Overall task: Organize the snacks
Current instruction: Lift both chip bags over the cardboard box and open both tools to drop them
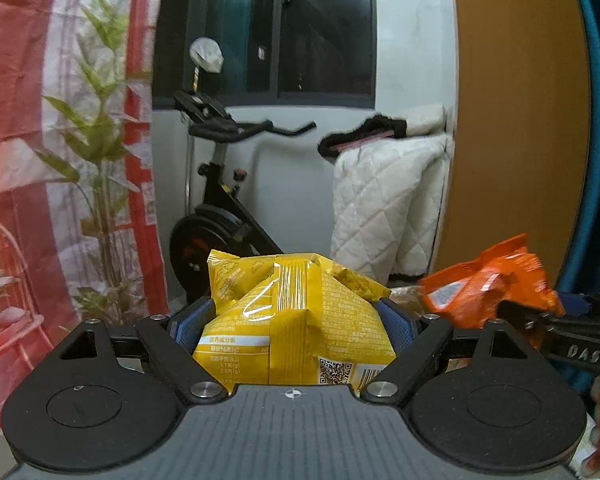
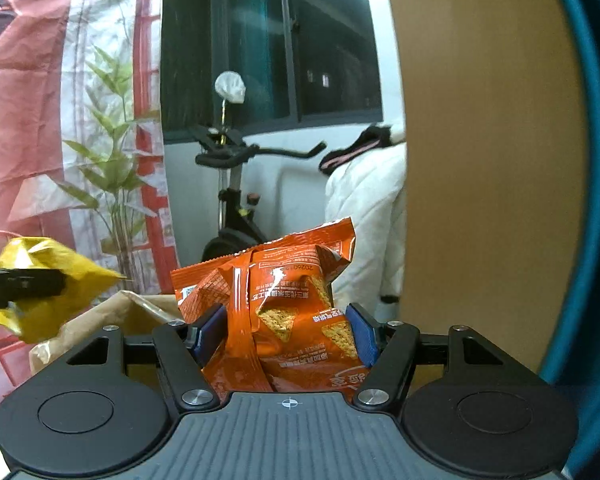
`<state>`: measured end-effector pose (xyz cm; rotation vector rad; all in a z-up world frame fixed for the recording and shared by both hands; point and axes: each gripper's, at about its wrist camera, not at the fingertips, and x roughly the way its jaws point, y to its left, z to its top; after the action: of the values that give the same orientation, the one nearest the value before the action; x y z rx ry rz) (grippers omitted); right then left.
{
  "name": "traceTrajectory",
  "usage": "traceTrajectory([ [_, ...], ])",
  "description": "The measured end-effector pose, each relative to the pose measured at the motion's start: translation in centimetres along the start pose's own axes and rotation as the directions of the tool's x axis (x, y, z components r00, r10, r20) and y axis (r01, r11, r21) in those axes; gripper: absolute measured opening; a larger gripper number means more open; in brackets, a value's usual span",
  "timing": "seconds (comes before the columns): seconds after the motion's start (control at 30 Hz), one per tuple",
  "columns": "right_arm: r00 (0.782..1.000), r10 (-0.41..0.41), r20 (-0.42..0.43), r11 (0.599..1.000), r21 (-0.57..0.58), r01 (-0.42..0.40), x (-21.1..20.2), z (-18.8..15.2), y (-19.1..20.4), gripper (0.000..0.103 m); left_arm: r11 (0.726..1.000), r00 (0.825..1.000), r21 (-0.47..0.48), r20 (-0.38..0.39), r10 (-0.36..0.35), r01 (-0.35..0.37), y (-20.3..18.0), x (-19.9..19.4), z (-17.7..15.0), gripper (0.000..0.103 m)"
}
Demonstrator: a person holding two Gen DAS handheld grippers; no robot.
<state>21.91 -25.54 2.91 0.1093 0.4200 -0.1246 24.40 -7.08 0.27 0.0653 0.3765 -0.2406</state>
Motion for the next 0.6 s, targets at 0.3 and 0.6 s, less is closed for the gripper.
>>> traceTrajectory([
  [0.3,0.997,0.030,-0.068,0.998,0.055,-0.027,0.3,-2.1,0.5,0.081,0.999,0.996,0.011,-0.076,-0.043,0.044,1.4,1.5,-1.1,0.094],
  [0.6,0.995,0.071,-0.071,0.995,0.069,-0.066,-6.9,-5.1,0.0,0.081,0.991,0.987,-0.024,-0.086,-0.134,0.132,4.0,-5.8,-4.6,0.096],
])
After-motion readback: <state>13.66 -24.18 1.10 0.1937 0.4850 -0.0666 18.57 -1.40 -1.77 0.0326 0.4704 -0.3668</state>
